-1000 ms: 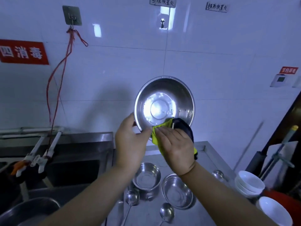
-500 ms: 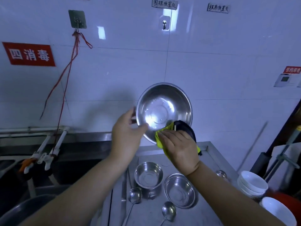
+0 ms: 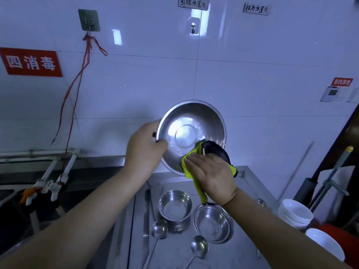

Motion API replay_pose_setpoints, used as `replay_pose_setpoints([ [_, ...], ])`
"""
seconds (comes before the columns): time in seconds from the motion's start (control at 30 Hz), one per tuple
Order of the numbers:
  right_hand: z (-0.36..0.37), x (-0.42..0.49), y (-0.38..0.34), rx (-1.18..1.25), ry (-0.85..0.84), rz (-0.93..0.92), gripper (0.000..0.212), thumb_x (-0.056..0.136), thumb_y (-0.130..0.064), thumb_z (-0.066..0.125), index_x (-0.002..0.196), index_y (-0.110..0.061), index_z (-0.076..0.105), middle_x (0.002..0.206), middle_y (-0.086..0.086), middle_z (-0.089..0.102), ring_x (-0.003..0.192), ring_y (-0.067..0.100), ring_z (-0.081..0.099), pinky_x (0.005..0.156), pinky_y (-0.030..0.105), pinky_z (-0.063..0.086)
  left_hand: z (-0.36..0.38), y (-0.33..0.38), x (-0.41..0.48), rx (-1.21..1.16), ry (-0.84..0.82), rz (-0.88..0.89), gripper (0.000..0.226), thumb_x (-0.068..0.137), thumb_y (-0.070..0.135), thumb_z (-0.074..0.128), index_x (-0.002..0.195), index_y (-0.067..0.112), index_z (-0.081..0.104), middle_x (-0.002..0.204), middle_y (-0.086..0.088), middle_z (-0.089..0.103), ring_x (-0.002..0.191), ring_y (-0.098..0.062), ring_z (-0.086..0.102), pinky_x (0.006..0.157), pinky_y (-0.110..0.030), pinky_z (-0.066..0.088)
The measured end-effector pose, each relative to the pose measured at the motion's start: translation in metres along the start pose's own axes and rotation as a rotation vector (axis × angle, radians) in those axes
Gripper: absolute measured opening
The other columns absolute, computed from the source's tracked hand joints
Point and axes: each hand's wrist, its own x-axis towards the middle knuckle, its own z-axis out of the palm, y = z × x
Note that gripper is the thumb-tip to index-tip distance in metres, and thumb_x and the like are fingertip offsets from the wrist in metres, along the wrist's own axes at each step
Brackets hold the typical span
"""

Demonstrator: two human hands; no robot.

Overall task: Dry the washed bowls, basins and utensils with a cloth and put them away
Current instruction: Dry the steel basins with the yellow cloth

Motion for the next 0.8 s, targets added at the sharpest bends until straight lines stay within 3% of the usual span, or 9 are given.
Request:
replay_pose_setpoints([
  [0.13,0.001,0.003,-0.032,0.058,0.064,0.141,0.032,0.096,-0.006,0.04,0.111,-0.004,0.068,0.107,0.008,0.07,0.1,0.022,0.065,0.084,0.033,0.046,0.034,-0.009,-0.038,-0.241,0.102,-0.13,0.038,0.07,0.009,0.065,0.105,0.024,0.064,0.099,0.005,0.064,0.093,-0.011,0.061,0.073,-0.027,0.051],
  [0.27,0.001,-0.005,-0.034,0.054,0.025,0.075,0.028,0.098,-0.005,0.039,0.122,-0.006,0.054,0.113,0.009,0.068,0.106,0.022,0.064,0.086,0.033,0.047,0.02,-0.003,-0.03,-0.2,0.031,-0.073,0.041,0.067,0.003,0.058,0.092,0.035,0.063,0.089,0.012,0.062,0.085,0.002,0.058,0.07,-0.01,0.042],
  [0.37,-0.002,-0.013,-0.014,-0.012,-0.033,-0.072,0.027,0.096,-0.005,0.046,0.122,-0.006,0.054,0.117,0.009,0.067,0.11,0.023,0.063,0.091,0.036,0.045,-0.005,-0.001,-0.005,-0.06,-0.113,-0.005,0.039,0.057,0.013,0.048,0.086,0.032,0.066,0.087,0.006,0.066,0.084,-0.009,0.06,0.073,-0.026,0.047],
  [0.43,-0.006,-0.011,-0.002,-0.046,-0.037,-0.084,0.025,0.096,-0.006,0.047,0.116,-0.006,0.061,0.115,0.009,0.068,0.107,0.024,0.064,0.091,0.036,0.044,-0.011,-0.002,0.003,-0.049,-0.142,-0.014,0.037,0.057,0.013,0.049,0.084,0.03,0.067,0.086,0.001,0.069,0.079,-0.013,0.061,0.073,-0.028,0.047],
  [0.5,-0.006,-0.006,-0.002,-0.058,-0.036,-0.019,0.025,0.093,-0.006,0.05,0.109,-0.006,0.069,0.11,0.008,0.069,0.101,0.024,0.066,0.088,0.035,0.043,-0.004,-0.001,-0.001,-0.243,-0.093,-0.112,0.036,0.06,0.011,0.054,0.08,0.038,0.069,0.082,0.008,0.072,0.075,-0.004,0.062,0.071,-0.021,0.047],
  [0.57,-0.004,-0.003,-0.014,-0.051,-0.033,0.079,0.026,0.088,-0.006,0.055,0.109,-0.007,0.07,0.107,0.006,0.07,0.095,0.022,0.066,0.082,0.033,0.045,0.011,0.0,-0.015,-0.411,-0.026,-0.228,0.037,0.064,0.012,0.062,0.085,0.042,0.069,0.083,0.014,0.072,0.078,-0.004,0.065,0.076,-0.025,0.052],
  [0.67,-0.001,-0.003,-0.029,-0.008,-0.009,0.166,0.028,0.083,-0.005,0.06,0.11,-0.007,0.069,0.104,0.006,0.07,0.093,0.02,0.066,0.078,0.032,0.047,0.029,0.0,-0.036,-0.386,0.057,-0.219,0.034,0.072,0.007,0.066,0.088,0.037,0.067,0.087,0.007,0.07,0.085,-0.007,0.065,0.078,-0.028,0.052],
  [0.8,-0.002,-0.011,-0.029,0.01,-0.018,0.089,0.032,0.088,-0.005,0.054,0.12,-0.006,0.056,0.11,0.008,0.069,0.101,0.02,0.062,0.083,0.031,0.044,0.026,0.0,-0.029,-0.332,0.046,-0.187,0.033,0.064,0.006,0.053,0.084,0.026,0.069,0.077,-0.004,0.067,0.07,-0.014,0.06,0.066,-0.033,0.049],
])
